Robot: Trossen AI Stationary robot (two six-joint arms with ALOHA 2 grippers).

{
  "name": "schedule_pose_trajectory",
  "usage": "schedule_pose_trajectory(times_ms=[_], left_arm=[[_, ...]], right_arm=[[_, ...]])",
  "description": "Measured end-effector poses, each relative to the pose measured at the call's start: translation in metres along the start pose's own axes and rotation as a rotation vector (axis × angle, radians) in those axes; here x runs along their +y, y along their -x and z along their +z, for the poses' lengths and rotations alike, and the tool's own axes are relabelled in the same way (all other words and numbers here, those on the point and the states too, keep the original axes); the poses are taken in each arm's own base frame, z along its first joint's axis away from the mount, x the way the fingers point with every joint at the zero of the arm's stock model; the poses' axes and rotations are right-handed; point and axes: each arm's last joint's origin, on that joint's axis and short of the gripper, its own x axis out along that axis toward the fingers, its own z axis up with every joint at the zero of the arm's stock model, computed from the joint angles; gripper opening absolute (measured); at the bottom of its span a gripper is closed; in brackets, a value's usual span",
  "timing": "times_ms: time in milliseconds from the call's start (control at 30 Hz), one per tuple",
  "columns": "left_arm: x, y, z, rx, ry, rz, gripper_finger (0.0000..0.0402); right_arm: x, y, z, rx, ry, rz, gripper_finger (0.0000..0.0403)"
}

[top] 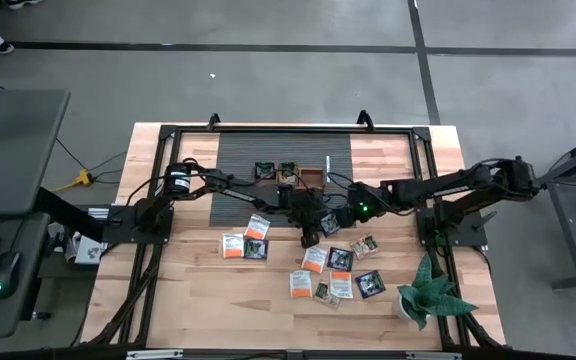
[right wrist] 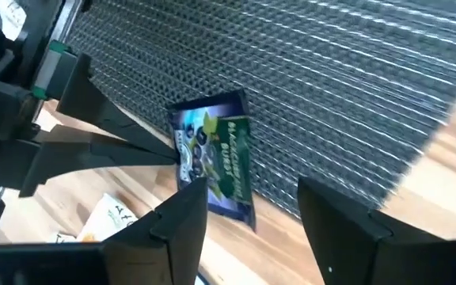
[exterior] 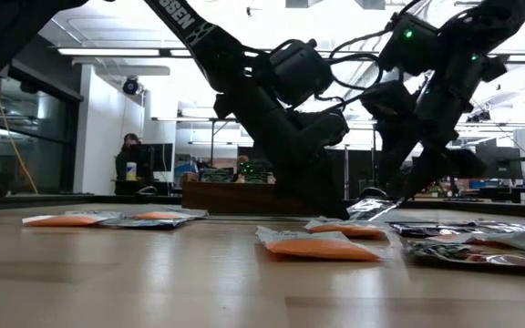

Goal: Pick & Place Tea
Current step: Put the violet tea bag into the left section of the wooden organizer

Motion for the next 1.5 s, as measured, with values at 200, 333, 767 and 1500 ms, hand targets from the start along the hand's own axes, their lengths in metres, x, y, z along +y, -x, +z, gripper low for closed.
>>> schedule_pose_trajectory(times_ms=[200, 333, 767, 1500], left_arm=[[0.0, 0.0, -0.001, 0.003, 0.001, 0.01, 0.0], [0.001, 0.0, -0.001, 0.008, 0.002, 0.01, 0.0], [0.0, -0.001, -0.002, 0.019, 0.004, -0.018, 0.0], [0.013, 0.093, 0.043, -0.117, -0.038, -0.057, 0.0082]], right_arm=[[0.001, -0.019, 0.004, 0.044, 0.024, 0.044, 0.0183], [0.002, -0.023, 0.004, 0.045, 0.025, 0.058, 0.0166], [0.002, -0.022, 0.004, 0.047, 0.062, 0.06, 0.0011], [0.004, -0.022, 0.004, 0.049, 0.134, 0.082, 0.0001]])
